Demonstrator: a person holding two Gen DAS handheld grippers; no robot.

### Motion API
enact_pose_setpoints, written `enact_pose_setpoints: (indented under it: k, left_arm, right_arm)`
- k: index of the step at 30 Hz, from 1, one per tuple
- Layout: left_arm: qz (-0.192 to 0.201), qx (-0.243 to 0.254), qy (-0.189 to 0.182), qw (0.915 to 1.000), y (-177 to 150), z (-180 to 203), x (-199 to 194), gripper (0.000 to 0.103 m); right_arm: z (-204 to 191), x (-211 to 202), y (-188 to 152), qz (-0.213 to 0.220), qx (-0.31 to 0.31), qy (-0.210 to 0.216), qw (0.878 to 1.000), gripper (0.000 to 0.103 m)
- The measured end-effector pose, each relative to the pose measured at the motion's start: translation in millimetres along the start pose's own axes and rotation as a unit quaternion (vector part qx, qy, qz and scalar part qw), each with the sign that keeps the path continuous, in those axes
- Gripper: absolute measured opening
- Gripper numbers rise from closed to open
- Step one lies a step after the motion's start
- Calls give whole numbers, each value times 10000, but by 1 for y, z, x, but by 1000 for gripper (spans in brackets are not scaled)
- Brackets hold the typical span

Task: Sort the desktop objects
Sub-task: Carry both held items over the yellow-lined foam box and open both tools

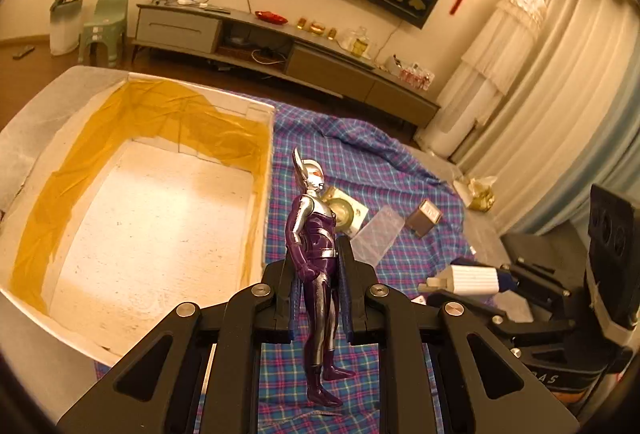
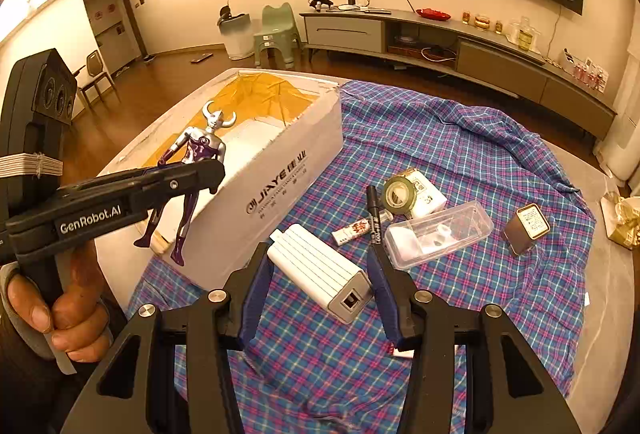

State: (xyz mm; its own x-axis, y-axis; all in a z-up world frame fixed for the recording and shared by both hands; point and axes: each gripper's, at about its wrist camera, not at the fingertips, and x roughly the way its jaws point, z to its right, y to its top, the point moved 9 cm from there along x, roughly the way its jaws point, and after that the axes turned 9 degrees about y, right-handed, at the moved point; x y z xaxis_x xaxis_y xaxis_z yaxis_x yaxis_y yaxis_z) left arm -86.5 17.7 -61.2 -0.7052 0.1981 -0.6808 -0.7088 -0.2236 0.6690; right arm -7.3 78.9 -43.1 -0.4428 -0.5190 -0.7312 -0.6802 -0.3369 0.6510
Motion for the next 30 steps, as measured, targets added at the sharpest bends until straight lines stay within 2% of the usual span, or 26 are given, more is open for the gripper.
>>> enact_pose_setpoints:
  k: [5,16,25,30]
  left_arm:
    - [194,-180,-87,9996,16,-11,-19,16]
    - [241,-472,-77,9986,25,-42,-32,16]
    - [221,-361,714,9966,18,-71,-70,16]
    - [294,-317,984,9942,22,-67,-94,16]
  right_arm:
    - [-15,-1,9,-60,-20,-77,10000,50]
    - [-47,-3,36,85,-279,54,9996,50]
    - [-66,9,34,100,-386,298,9988,50]
    - [-73,14,31,123,-377,497,9980,50]
